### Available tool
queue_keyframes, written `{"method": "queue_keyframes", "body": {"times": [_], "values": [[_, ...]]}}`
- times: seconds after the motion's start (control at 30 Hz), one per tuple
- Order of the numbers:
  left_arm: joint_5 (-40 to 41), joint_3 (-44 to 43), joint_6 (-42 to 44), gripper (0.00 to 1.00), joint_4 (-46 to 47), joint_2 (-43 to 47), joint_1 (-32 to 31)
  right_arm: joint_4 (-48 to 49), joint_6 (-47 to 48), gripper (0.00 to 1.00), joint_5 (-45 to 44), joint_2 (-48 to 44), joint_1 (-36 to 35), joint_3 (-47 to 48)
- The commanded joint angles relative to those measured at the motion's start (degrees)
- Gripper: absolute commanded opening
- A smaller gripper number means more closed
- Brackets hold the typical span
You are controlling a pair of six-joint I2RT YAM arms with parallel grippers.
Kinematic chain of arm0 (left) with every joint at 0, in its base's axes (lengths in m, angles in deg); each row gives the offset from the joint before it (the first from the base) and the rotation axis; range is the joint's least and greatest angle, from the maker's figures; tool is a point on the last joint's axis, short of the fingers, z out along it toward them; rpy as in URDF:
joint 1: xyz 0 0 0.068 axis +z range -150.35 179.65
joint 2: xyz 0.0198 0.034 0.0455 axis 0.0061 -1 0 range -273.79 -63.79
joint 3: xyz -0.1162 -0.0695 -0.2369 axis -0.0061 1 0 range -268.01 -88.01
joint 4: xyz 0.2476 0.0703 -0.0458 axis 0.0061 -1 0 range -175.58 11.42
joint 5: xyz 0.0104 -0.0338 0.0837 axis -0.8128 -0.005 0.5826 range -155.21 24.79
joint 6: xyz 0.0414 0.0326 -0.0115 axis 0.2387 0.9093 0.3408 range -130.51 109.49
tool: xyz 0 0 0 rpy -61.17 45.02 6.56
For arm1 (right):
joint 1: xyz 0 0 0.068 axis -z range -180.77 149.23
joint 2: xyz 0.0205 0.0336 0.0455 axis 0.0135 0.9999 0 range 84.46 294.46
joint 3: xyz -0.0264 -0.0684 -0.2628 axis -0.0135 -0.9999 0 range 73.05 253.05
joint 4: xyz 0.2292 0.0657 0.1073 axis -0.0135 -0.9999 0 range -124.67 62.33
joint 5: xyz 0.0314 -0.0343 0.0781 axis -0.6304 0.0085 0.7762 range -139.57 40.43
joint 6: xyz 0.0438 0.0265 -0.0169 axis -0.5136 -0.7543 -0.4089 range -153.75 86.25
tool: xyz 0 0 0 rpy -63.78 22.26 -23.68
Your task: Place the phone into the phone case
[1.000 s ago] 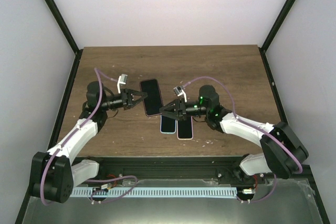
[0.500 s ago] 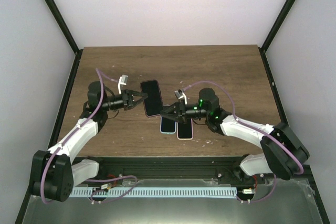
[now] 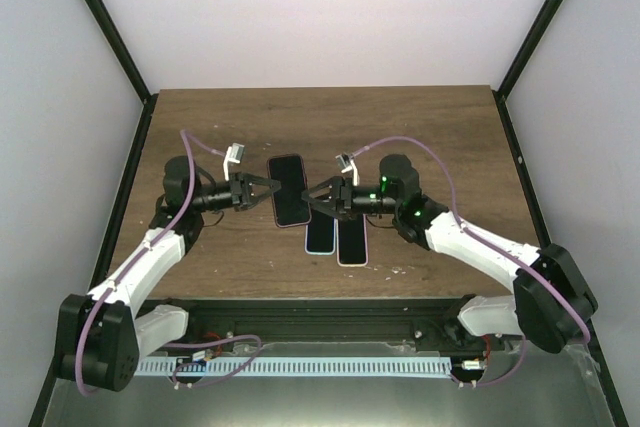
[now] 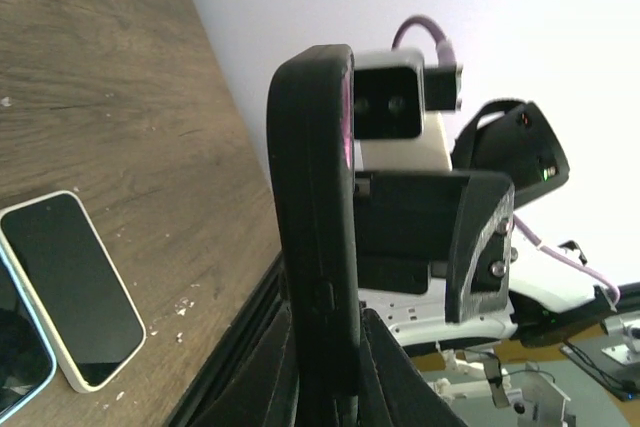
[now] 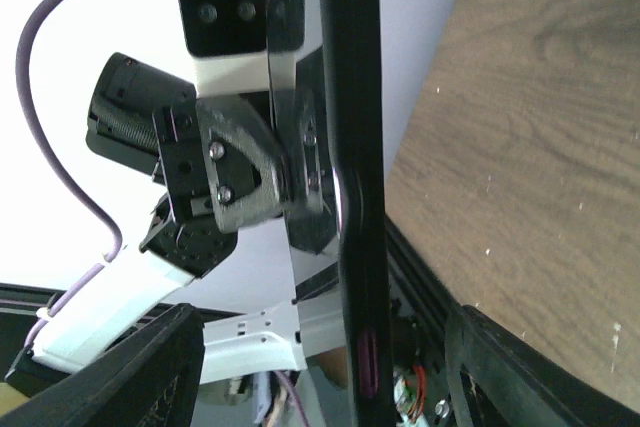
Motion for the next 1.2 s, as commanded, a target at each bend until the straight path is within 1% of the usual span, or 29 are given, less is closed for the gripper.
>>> {"method": "queue_keyframes", "body": {"times": [0.0, 0.07, 0.17, 0.23, 0.27, 0.33, 0.37, 0.4, 0.43, 0.53, 0.57, 0.63, 0.8, 0.9, 0.97, 1.07, 1.17], "values": [[-3.3, 0.2, 0.4, 0.0, 2.2, 2.0, -0.1, -7.1, 7.9, 0.66, 0.3, 3.6, 0.5, 7.0], [-4.0, 0.2, 0.6, 0.0, 2.0, 1.7, -0.1, -6.2, 8.0, 0.6, 1.7, 5.0, 0.4, 8.1], [-4.4, -0.3, 1.5, 0.0, 0.4, 1.2, -0.1, -4.4, 7.5, 0.44, 2.3, 5.7, 0.4, 8.7], [-4.2, -1.4, 3.8, 0.0, -4.1, 0.8, -0.1, -4.3, 7.5, 0.31, 1.9, 6.0, 0.4, 9.3], [-4.2, -1.8, 4.8, 0.0, -5.3, 0.7, 0.0, -4.4, 7.5, 0.23, 1.8, 6.1, 0.4, 9.5], [-4.0, -2.5, 5.7, 0.0, -7.1, 0.7, -0.1, -4.8, 7.5, 0.11, 1.0, 6.2, 0.4, 9.8], [-3.8, -2.9, 5.8, 0.01, -7.9, 0.6, -0.1, -5.0, 7.4, 0.07, 0.7, 6.2, 0.4, 9.9], [-3.5, -3.2, 5.6, 0.06, -8.5, 0.7, -0.1, -5.1, 7.3, 0.04, 0.3, 6.2, 0.5, 9.9], [-3.2, -3.5, 5.3, 0.15, -9.0, 0.8, -0.1, -5.0, 7.0, 0.03, -0.3, 6.2, 0.5, 9.8], [-1.8, -3.1, 3.9, 0.36, -9.6, 1.7, -0.1, -3.5, 5.0, 0.01, -2.6, 5.9, 0.5, 9.3], [-1.4, -2.9, 3.8, 0.41, -10.0, 2.1, -0.1, -2.8, 4.1, 0.01, -3.2, 5.8, 0.6, 9.3], [-0.8, -2.4, 4.1, 0.48, -11.8, 3.0, -0.1, -1.4, 2.6, 0.01, -4.3, 5.8, 1.2, 9.2], [-0.6, 0.8, 2.2, 0.59, -12.6, 4.8, -0.1, 2.9, -1.0, 0.01, -6.4, 6.0, 2.4, 8.7], [-0.8, 2.2, 1.0, 0.61, -12.2, 5.3, -0.4, 4.1, -1.8, 0.01, -8.0, 6.3, 2.6, 8.9], [-1.1, 2.8, 0.1, 0.6, -11.4, 5.4, -0.5, 5.1, -2.4, 0.01, -8.6, 6.7, 2.7, 9.0], [-1.2, 2.9, -1.0, 0.55, -10.7, 5.3, -0.7, 6.2, -3.4, 0.01, -8.8, 7.4, 2.7, 9.0], [-1.4, 2.6, -1.6, 0.45, -10.7, 5.2, -0.7, 6.5, -3.8, 0.01, -9.6, 7.5, 2.7, 8.8]]}}
